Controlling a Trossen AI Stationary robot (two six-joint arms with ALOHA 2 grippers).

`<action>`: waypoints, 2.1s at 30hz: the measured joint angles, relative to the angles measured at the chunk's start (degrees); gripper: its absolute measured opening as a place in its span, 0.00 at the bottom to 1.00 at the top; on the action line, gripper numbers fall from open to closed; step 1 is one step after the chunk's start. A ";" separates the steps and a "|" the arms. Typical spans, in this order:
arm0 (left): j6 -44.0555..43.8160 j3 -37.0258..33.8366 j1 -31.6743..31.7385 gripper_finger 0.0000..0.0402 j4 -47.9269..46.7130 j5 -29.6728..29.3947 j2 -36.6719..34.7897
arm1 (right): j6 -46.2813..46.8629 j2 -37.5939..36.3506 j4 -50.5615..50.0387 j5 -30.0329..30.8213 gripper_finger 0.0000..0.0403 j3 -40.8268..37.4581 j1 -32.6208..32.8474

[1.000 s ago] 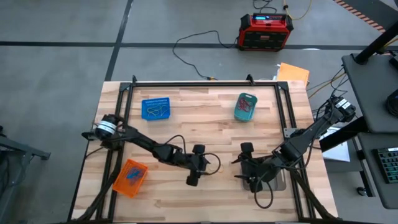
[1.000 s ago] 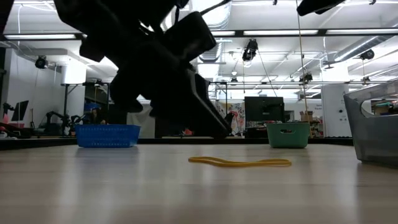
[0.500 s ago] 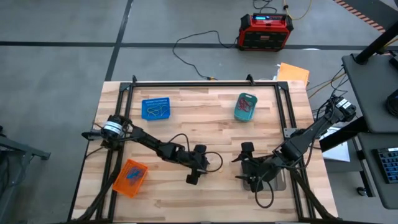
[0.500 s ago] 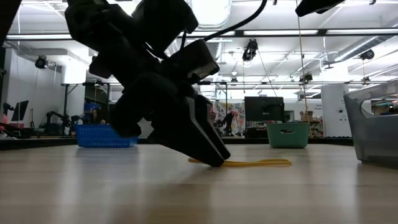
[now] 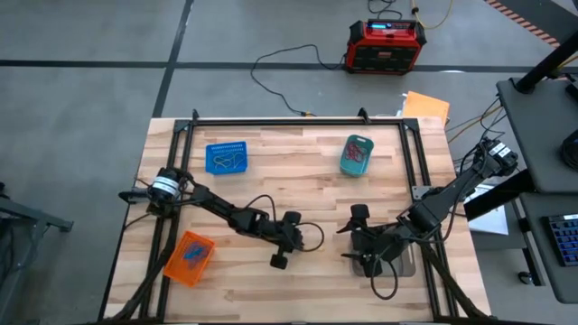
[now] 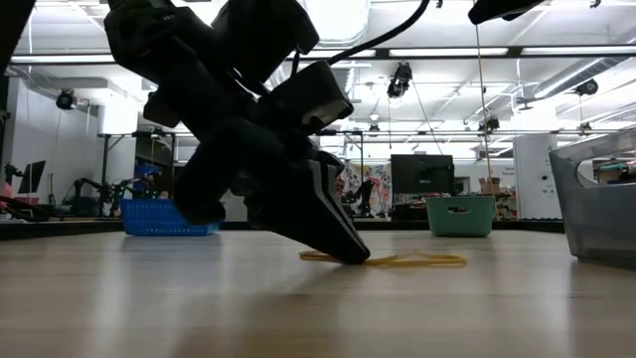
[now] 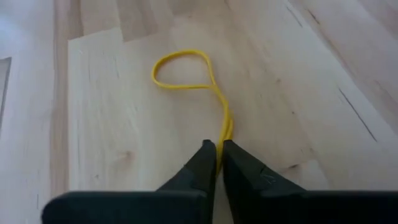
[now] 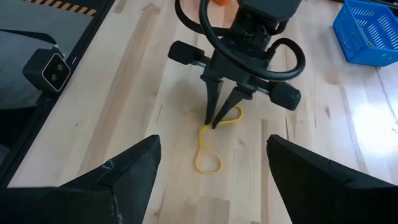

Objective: Sort rubber bands into baskets
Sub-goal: Put the yellow rubber band into the left blue bin

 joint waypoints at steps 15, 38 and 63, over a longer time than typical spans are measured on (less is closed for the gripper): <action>2.31 -0.53 0.07 0.00 -3.72 -1.64 -5.80 | -2.01 0.00 4.34 1.53 0.69 -2.41 -0.24; 1.08 -13.18 4.42 0.00 -29.45 -26.63 -43.61 | -8.85 -0.22 24.60 1.49 0.67 -11.82 -4.76; 0.01 -16.98 34.16 0.00 -49.18 -33.73 -53.94 | -12.81 -0.20 27.93 1.38 0.66 -12.48 -9.91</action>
